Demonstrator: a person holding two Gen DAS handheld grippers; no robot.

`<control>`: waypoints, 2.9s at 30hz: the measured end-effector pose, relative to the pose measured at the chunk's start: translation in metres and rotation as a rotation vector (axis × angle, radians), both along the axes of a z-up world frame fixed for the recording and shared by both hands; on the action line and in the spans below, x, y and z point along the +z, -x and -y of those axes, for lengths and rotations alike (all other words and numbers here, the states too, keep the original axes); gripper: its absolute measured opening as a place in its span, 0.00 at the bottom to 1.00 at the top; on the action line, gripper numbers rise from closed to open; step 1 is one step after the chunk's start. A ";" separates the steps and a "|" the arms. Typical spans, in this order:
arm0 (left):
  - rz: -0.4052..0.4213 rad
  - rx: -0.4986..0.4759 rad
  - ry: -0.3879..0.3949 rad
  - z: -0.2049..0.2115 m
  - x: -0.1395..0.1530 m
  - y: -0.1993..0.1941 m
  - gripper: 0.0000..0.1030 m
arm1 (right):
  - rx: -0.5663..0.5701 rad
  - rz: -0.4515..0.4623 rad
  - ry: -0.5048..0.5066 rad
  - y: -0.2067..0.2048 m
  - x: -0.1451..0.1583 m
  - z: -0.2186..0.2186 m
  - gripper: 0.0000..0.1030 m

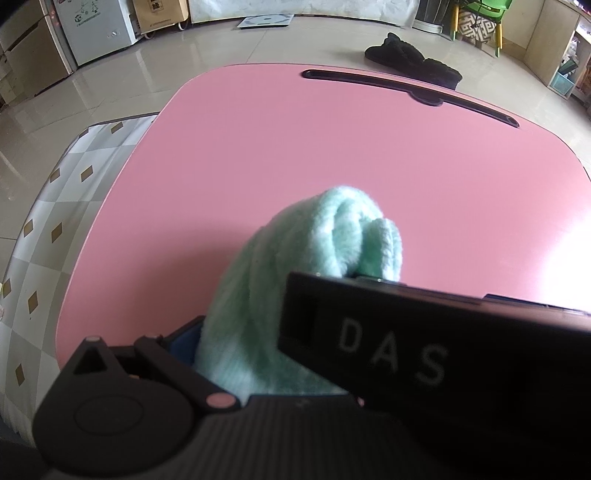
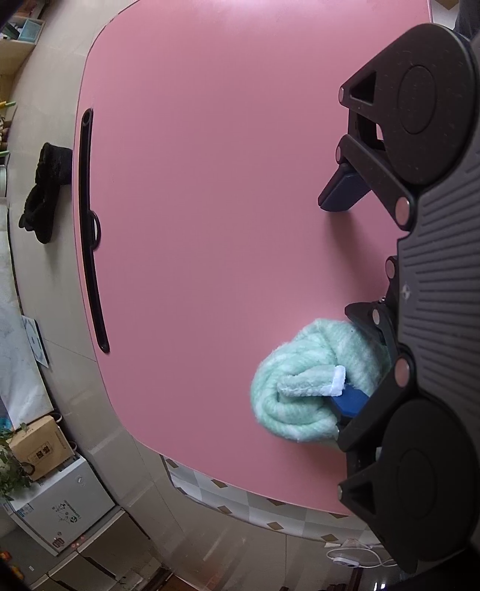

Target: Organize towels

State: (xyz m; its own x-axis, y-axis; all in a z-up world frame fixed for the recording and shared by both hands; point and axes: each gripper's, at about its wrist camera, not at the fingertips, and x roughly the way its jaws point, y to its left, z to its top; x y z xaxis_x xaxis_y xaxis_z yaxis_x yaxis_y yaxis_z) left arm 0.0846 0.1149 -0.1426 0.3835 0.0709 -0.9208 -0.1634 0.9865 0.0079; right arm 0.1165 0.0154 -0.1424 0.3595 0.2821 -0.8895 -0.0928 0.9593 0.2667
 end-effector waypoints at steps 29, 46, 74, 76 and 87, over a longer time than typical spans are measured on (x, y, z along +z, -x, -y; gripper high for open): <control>0.025 -0.114 0.000 0.050 -0.001 -0.012 1.00 | -0.109 -0.033 0.021 0.000 0.000 0.047 0.97; 0.042 -0.202 0.001 0.081 -0.004 -0.018 1.00 | -0.223 -0.046 0.032 0.005 0.001 0.076 0.96; 0.043 -0.384 0.006 0.151 -0.004 -0.006 1.00 | -0.406 -0.051 0.034 0.033 0.003 0.147 0.96; 0.047 -0.395 0.007 0.156 -0.004 -0.005 1.00 | -0.419 -0.052 0.034 0.034 0.002 0.152 0.96; 0.047 -0.455 0.010 0.180 -0.004 -0.004 1.00 | -0.505 -0.064 0.032 0.045 0.003 0.175 0.96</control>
